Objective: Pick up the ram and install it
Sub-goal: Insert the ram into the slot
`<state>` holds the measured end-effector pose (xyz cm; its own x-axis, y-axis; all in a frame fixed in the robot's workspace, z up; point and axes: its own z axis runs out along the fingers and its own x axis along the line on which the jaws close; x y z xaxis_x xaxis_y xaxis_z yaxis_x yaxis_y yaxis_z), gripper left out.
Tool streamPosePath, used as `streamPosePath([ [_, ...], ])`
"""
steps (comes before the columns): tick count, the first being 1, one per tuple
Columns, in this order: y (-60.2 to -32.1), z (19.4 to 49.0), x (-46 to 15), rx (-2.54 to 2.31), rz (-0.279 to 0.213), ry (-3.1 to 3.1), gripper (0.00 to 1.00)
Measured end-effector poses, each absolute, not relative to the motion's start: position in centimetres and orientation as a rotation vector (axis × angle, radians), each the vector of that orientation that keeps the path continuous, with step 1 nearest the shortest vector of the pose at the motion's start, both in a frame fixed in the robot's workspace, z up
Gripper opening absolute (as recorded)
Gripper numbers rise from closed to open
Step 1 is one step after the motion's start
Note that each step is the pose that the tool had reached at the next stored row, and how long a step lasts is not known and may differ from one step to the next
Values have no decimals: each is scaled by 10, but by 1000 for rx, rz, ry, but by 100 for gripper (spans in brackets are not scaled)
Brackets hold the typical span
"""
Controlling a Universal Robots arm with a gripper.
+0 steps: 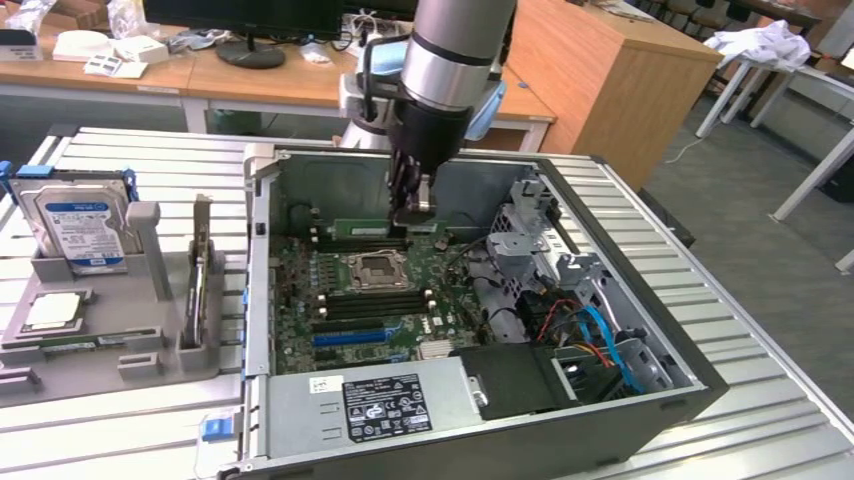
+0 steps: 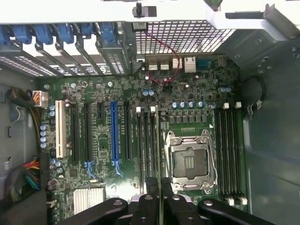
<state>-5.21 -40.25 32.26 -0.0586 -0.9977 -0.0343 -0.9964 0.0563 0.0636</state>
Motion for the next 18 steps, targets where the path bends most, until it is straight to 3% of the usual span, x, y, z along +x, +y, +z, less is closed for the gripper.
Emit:
streamPosePath([
  [18, -402, 290, -52, 2142, -109, -2270, 14],
])
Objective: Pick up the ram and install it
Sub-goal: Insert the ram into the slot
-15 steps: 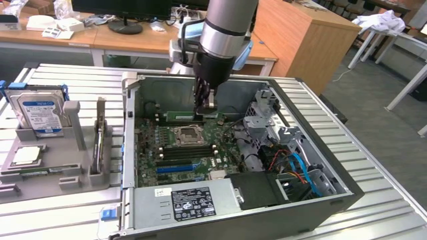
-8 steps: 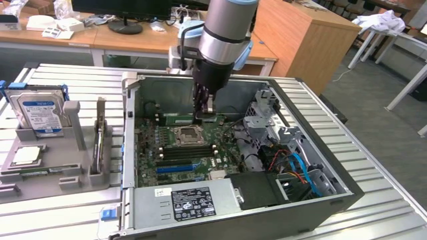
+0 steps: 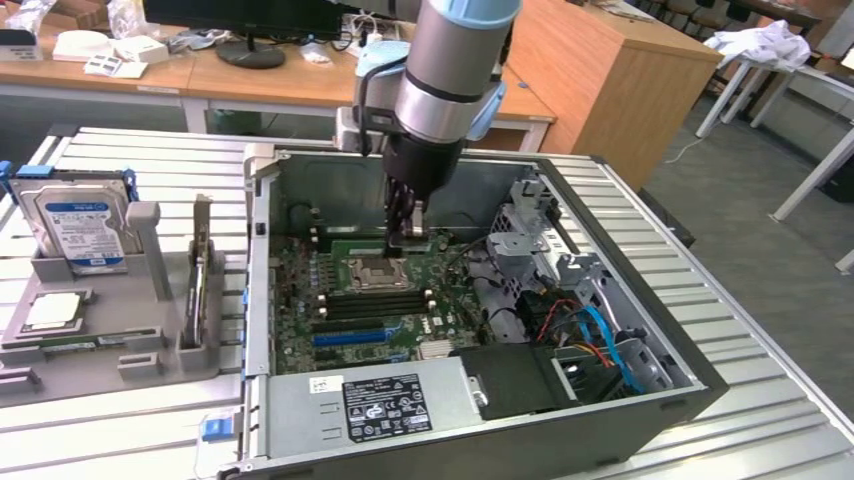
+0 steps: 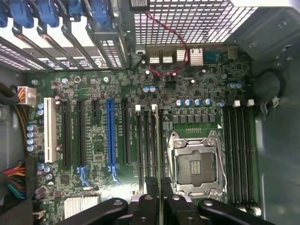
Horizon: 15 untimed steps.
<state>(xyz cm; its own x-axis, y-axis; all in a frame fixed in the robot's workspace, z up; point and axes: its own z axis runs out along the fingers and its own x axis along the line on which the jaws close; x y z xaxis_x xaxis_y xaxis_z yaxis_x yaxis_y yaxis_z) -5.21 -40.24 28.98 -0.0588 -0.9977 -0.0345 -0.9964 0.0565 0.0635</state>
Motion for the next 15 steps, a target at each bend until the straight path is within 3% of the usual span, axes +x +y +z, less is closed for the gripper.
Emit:
streamPosePath([
  [15, -402, 263, -52, 2142, -109, -2270, 14],
])
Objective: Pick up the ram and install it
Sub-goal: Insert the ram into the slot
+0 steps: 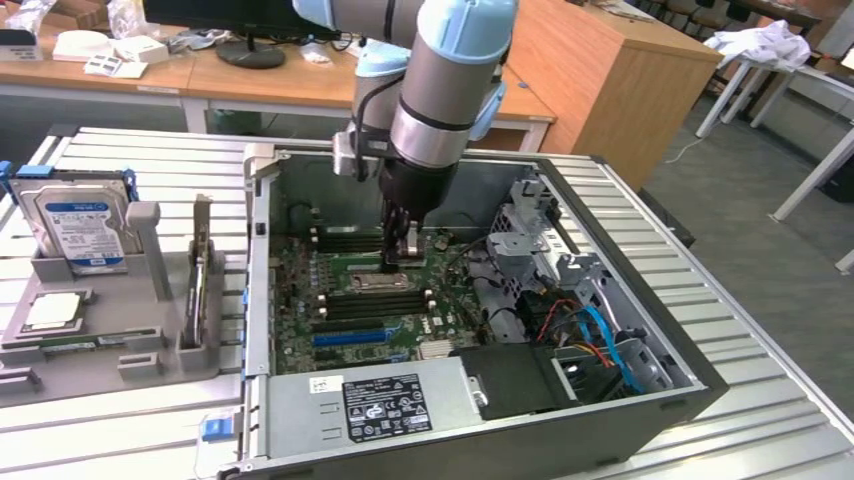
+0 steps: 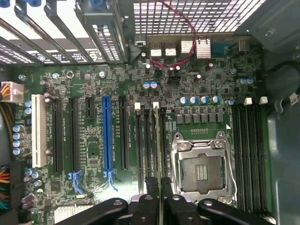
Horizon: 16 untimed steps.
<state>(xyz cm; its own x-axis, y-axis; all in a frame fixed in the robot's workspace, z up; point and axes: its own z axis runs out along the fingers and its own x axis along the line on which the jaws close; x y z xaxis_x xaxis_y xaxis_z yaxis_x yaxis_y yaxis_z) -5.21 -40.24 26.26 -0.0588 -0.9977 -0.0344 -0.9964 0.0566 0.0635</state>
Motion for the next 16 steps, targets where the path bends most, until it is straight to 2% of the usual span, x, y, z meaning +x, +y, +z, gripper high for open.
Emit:
streamPosePath([
  [16, -402, 233, -52, 2142, -109, -2270, 14],
])
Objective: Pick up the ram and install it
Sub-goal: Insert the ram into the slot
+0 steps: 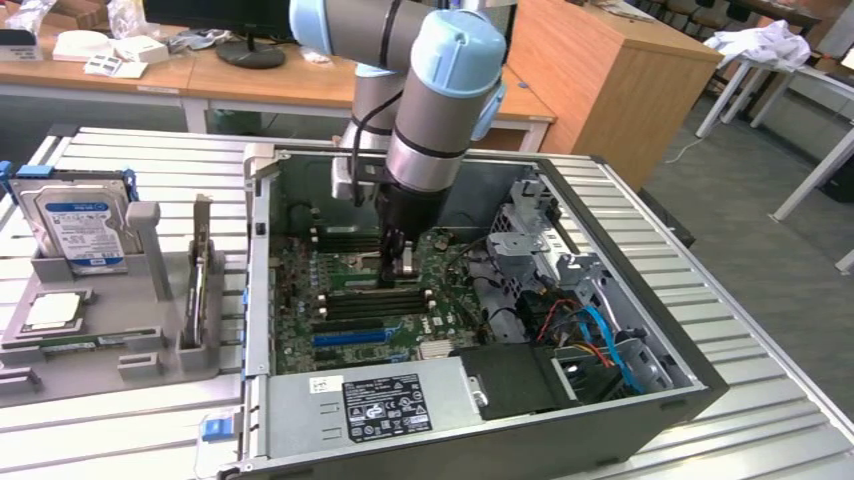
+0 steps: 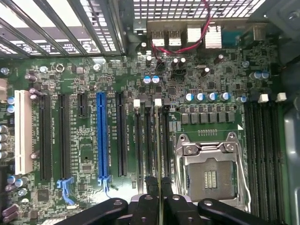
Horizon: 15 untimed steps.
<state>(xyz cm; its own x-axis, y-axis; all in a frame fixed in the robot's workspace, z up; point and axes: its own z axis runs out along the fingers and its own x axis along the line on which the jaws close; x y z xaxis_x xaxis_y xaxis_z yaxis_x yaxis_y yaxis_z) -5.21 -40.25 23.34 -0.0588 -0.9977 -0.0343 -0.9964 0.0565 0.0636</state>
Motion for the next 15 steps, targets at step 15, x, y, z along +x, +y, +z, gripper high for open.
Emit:
streamPosePath([
  [15, -420, 224, -52, 2142, -110, -2270, 14],
])
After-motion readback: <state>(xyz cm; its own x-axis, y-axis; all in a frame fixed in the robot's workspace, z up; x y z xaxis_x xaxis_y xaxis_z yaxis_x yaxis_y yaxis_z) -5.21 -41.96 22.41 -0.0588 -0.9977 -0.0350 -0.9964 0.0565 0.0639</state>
